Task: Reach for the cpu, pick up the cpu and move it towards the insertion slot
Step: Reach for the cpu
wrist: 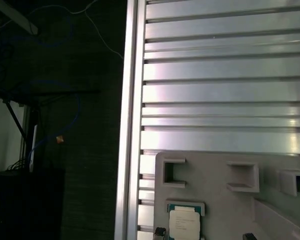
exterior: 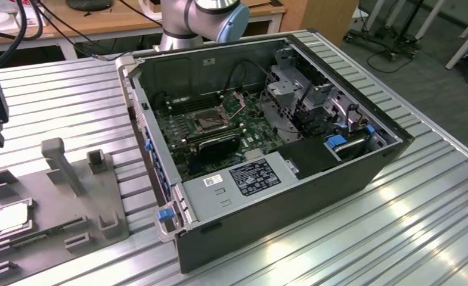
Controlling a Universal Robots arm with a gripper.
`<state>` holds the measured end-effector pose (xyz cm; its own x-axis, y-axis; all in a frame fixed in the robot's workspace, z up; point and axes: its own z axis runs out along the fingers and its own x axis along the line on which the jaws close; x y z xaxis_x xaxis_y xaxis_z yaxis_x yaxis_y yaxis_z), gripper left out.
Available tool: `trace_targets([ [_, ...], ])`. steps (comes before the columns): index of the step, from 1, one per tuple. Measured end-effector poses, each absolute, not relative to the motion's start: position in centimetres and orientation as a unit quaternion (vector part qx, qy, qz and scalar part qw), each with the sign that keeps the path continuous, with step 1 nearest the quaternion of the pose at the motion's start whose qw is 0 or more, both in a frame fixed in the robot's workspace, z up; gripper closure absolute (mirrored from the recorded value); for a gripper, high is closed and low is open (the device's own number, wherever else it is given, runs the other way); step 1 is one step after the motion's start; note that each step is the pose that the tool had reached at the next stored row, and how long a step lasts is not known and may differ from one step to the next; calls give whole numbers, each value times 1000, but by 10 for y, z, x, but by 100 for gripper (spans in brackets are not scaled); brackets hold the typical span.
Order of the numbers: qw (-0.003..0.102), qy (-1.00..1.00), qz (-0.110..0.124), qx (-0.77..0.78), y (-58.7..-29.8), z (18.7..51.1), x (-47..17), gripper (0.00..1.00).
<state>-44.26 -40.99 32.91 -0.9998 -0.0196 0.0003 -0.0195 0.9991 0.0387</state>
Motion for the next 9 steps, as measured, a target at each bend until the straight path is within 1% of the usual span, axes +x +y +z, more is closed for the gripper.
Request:
trace_targets([
  [9,0,-1000,-20,10,-412,322,-443,33],
])
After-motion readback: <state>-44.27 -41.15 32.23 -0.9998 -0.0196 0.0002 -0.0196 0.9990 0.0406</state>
